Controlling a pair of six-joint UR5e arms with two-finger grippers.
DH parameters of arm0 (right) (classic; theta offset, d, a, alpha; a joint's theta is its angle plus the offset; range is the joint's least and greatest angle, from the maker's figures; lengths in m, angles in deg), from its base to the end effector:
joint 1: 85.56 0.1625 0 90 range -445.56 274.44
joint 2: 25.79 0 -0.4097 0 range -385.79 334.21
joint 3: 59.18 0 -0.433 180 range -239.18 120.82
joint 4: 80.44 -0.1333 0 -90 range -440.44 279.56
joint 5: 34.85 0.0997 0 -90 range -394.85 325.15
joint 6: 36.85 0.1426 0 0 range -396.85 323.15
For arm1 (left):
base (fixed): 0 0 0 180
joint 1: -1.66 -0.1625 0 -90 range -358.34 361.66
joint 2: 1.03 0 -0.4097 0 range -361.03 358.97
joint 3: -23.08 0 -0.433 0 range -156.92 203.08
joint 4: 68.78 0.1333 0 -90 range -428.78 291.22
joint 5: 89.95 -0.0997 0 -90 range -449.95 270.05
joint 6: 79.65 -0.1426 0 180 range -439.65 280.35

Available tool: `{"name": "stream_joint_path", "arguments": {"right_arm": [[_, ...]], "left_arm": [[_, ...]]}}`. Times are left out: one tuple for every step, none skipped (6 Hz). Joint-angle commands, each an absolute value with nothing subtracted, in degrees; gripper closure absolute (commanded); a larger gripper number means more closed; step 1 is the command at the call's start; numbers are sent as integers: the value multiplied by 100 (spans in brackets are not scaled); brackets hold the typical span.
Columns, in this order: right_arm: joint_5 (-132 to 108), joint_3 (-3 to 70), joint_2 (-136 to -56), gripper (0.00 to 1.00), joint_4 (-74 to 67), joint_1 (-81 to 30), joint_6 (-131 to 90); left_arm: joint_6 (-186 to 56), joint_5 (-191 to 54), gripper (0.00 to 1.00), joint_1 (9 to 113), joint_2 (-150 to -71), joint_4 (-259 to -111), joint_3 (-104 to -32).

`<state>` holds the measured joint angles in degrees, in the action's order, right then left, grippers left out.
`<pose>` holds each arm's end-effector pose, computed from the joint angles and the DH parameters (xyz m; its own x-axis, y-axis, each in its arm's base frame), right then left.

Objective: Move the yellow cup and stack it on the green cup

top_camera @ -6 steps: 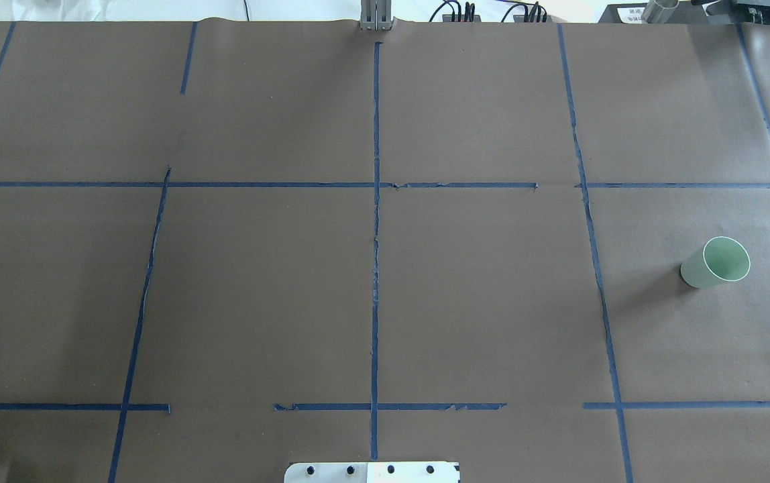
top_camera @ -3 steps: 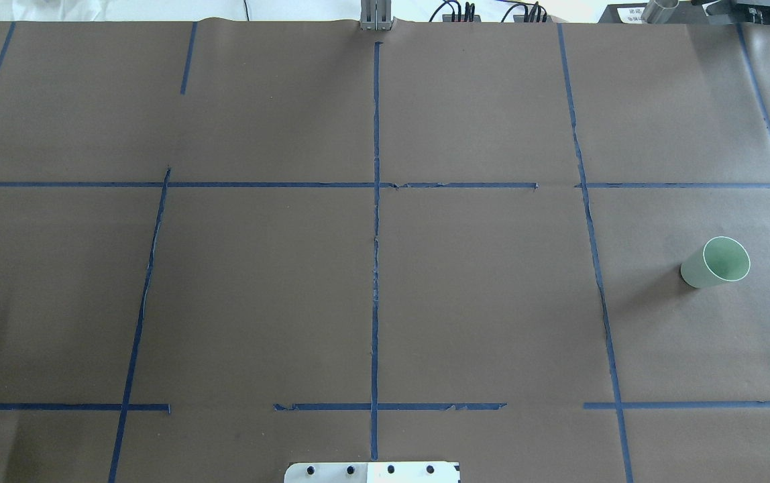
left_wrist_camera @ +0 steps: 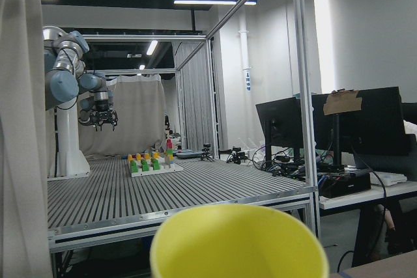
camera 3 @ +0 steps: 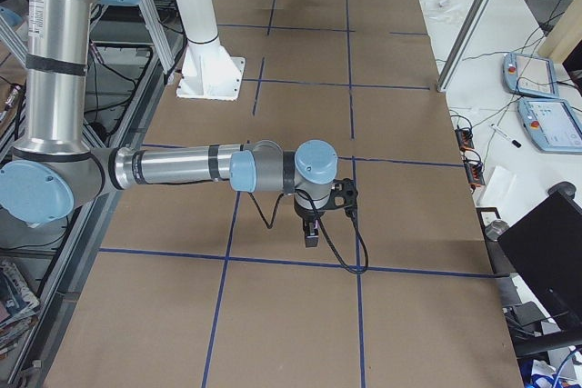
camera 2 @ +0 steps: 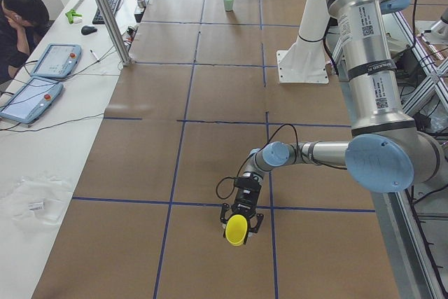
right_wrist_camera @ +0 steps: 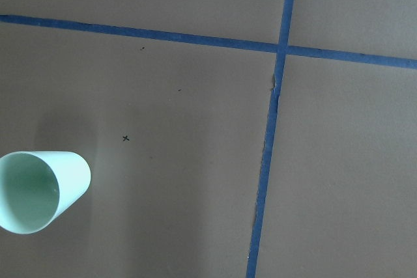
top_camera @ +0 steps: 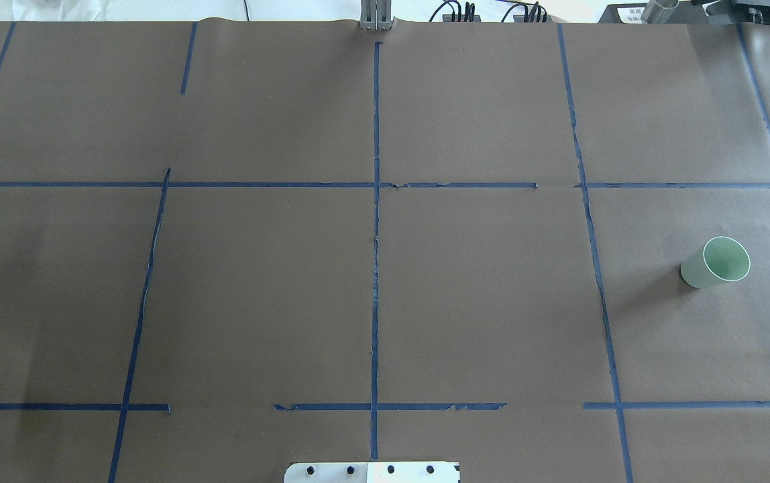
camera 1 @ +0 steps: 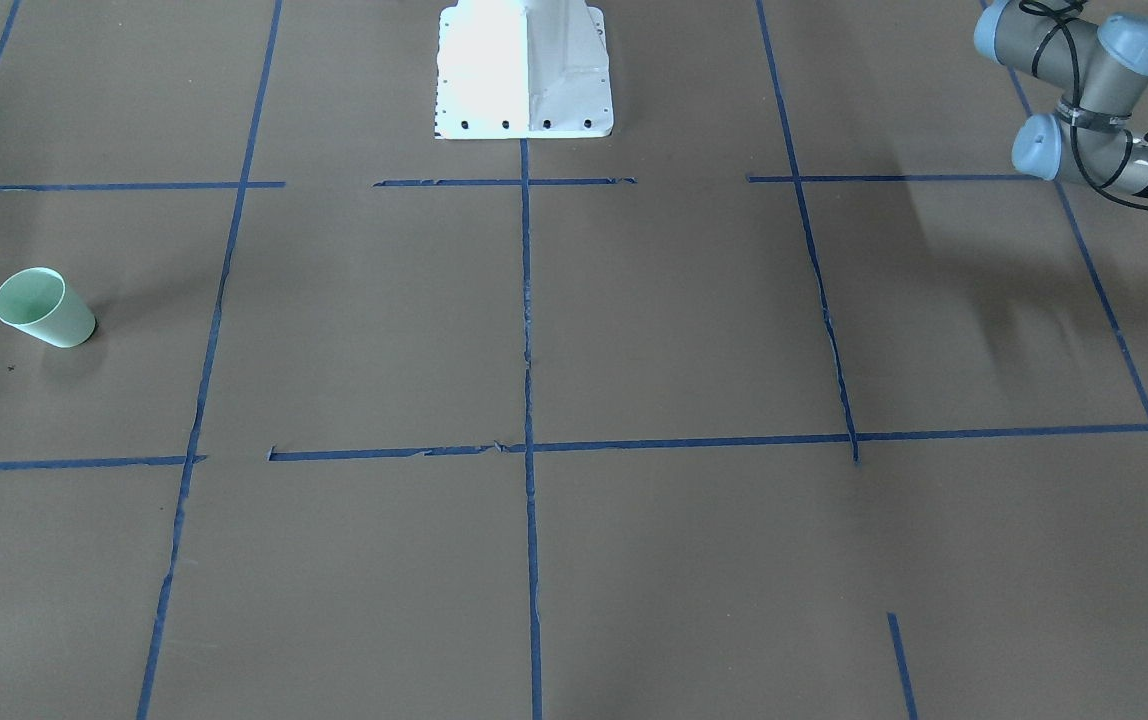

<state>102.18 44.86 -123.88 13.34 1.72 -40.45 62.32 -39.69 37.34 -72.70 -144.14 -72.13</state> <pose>0.0063 -0.4772 0.6166 0.6752 -0.1226 0.7274 0.0900 0.9924 0.0837 0.1371 -0.3748 0.7932 0.2801 -0.9468 -0.1587 0.6935 0.0853 0.7154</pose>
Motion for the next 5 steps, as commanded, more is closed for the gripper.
{"name": "stream_joint_path", "arguments": {"right_arm": [[10218,4471,-12388,0,1334,163,-4037],[10226,4462,-12388,0,1342,145,-4037],[10218,4453,-12388,0,1342,128,-4028],[10226,4445,-12397,0,1342,128,-4028],[10235,4427,-12397,0,1342,128,-4028]], "left_arm": [[4132,-4284,52,4548,-7274,-16071,-7133],[2745,-4275,53,4909,-7309,-17664,-6810],[1469,-4232,54,5191,-7753,-19342,-6215],[421,-4205,55,5228,-8567,-20437,-5513],[297,-4144,61,5264,-8949,-20840,-5384]]}}
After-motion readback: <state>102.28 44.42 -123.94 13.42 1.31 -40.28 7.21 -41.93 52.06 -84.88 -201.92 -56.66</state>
